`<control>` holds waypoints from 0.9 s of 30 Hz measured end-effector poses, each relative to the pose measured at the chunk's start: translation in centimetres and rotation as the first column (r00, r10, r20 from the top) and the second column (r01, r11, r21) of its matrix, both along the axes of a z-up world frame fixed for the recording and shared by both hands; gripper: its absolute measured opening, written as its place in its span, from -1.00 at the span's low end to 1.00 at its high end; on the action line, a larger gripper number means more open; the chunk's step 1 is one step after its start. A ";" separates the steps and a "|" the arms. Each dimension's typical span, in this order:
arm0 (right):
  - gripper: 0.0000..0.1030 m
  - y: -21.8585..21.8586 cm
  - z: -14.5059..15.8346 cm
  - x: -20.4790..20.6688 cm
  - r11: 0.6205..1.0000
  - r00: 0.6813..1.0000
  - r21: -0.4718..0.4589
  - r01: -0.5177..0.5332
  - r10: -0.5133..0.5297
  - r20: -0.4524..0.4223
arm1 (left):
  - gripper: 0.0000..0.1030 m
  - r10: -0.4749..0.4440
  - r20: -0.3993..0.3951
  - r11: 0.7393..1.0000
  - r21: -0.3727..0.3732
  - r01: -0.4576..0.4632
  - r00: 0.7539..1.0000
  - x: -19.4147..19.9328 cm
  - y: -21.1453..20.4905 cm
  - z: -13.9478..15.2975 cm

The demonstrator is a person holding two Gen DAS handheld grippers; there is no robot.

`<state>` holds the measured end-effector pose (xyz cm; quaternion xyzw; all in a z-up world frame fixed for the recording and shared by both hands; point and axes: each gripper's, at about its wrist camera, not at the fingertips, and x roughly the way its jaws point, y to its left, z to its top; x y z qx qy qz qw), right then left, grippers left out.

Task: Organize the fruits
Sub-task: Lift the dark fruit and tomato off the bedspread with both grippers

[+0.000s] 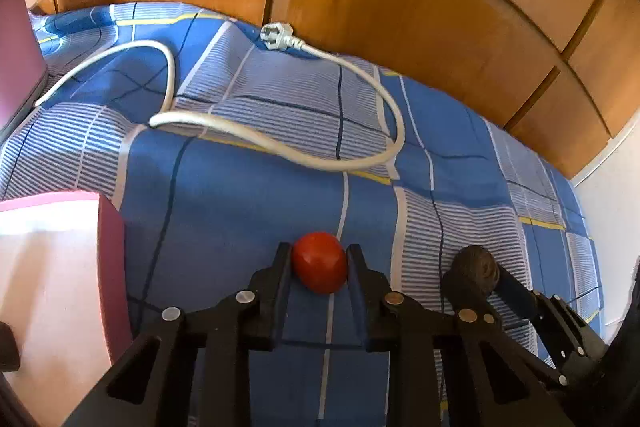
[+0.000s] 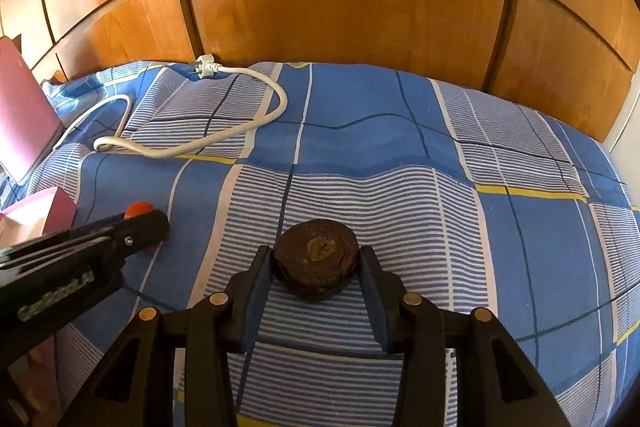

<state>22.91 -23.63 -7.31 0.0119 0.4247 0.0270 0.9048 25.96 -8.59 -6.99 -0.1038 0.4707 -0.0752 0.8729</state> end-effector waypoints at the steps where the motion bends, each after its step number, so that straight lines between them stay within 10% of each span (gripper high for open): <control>1: -0.15 -0.1 0.0 -0.1 1.000 1.000 0.002 0.000 0.000 0.001 | -0.48 -0.006 0.000 1.000 0.003 0.006 1.000 -0.1 -0.1 0.0; 27: -0.16 -2.3 0.2 -10.1 1.000 0.997 0.014 -0.017 0.018 -0.073 | -0.49 -0.165 -0.009 0.984 0.067 0.166 0.986 -10.4 -4.1 0.1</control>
